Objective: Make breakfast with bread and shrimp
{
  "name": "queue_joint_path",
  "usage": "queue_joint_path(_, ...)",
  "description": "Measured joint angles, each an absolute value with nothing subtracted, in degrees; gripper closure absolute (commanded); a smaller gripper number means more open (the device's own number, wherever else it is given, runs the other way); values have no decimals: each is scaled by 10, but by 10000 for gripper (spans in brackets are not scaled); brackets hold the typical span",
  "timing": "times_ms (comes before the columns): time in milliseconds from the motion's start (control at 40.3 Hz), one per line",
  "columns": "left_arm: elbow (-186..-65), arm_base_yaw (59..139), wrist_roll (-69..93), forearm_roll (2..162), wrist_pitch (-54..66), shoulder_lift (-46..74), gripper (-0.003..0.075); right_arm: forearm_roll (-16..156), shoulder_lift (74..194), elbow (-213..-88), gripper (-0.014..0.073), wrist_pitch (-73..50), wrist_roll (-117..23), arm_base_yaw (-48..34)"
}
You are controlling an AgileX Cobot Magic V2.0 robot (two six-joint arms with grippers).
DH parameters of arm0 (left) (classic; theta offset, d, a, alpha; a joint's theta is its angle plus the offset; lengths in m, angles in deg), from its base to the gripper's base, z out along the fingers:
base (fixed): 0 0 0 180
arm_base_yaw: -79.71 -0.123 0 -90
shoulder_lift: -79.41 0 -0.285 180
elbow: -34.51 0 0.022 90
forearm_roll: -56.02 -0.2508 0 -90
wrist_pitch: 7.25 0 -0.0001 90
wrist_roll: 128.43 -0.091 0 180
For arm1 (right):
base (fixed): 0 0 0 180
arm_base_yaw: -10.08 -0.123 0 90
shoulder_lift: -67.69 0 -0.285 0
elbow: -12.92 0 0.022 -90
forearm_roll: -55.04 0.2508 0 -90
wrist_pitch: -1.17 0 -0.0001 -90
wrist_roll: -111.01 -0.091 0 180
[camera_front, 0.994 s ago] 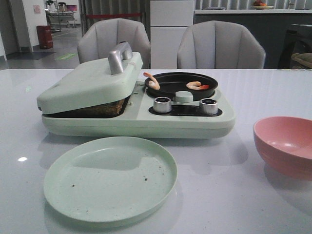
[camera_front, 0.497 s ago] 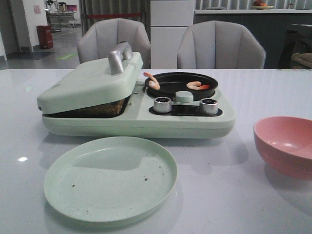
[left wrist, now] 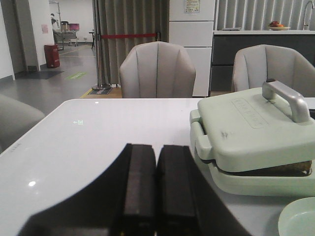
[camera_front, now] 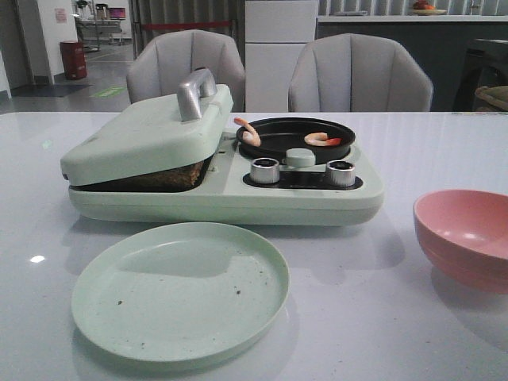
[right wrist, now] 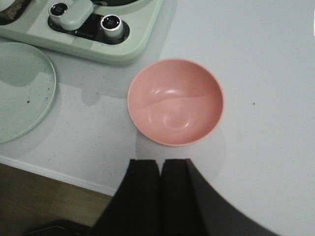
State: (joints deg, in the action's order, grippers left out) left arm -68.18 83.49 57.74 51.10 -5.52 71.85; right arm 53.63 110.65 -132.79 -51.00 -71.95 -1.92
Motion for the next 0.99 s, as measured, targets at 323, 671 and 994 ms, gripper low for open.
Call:
queue_joint_path(323,-682,835,577,511,-55,719,621,564,946,-1132,547,-263,-653,94)
queue_joint_path(671,-682,835,577,511,-55,719,621,564,758,-940,547,-88,-650,145)
queue_joint_path(994,-682,835,577,511,-56,719,621,576,749,-882,547,-2,-650,145)
